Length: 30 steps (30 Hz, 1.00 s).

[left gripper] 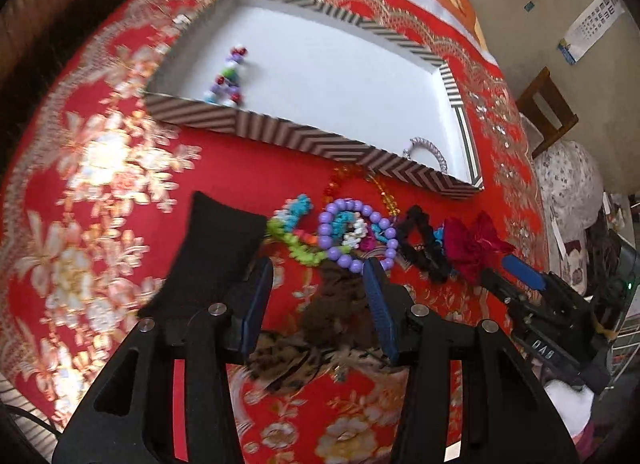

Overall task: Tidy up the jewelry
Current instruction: 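Move left tool to the purple bead bracelet while right moves to red bow, then grasp the purple bead bracelet with left tool while right grasps the red bow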

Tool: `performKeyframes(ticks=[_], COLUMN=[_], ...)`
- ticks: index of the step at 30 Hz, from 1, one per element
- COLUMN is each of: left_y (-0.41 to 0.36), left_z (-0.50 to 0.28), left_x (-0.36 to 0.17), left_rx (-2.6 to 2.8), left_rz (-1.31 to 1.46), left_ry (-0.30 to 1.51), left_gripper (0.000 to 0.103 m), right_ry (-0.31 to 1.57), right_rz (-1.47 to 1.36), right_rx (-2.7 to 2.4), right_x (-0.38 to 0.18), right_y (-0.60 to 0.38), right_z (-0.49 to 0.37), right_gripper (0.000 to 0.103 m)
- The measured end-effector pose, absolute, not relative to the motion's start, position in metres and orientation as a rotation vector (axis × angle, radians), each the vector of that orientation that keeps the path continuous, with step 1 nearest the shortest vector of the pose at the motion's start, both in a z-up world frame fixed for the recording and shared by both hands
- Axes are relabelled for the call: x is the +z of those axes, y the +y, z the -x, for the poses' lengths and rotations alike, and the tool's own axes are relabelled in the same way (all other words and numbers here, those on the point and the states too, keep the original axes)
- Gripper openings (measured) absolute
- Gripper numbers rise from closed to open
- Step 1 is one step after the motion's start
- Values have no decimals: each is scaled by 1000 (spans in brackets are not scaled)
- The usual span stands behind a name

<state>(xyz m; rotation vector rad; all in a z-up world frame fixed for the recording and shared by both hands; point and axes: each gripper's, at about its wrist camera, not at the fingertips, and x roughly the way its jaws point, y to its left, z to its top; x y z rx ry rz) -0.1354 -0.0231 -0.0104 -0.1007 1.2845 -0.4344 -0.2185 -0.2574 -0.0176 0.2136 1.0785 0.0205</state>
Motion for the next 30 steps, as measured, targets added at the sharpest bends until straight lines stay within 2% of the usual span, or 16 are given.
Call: performKeyframes(ticks=[10,12,14,16,18,21,22,24,27,30], left_y=[-56,-57,-62,-65,-68,-71,-70,-65,-61,-57], left_z=[113,111,109,105,103,100,102,103,104,106], left_x=[-34,-35,-36,-38,-39,-38,-36,-30,-16,-1], left_rx=[-411,-420,-422,-426,-443,-458,-462,-485,-508,-520], left_rz=[-21,-37,-63,-83,-91,-95,-93,-63,-49,-32], left_ry=[1312,1309,1302,1303,1303,1304,1302,1304,1281,1261], left_gripper=[45,35,32,24,12,8,8,8,8,8], right_ry=[1092,1090,1087,1086,1101,1112,1105,1078,1051,1024], right_rz=[-222,-218,-223,-229,-237,-255,-267,-309,-290,-281], right_rx=[-18,-27,-35,-46,-56,-50,-41,-11,-5,13], right_x=[-25,-24,-23,-24,-31,-42,-43,-43,-33,-19], right_y=[-267,-268,-271,-274,-276,-277,-277,-278,-276,-275], right_z=[210,212,213,214,211,207,207,207,210,214], right_gripper=[56,56,56,56,56,56,54,23,11,8])
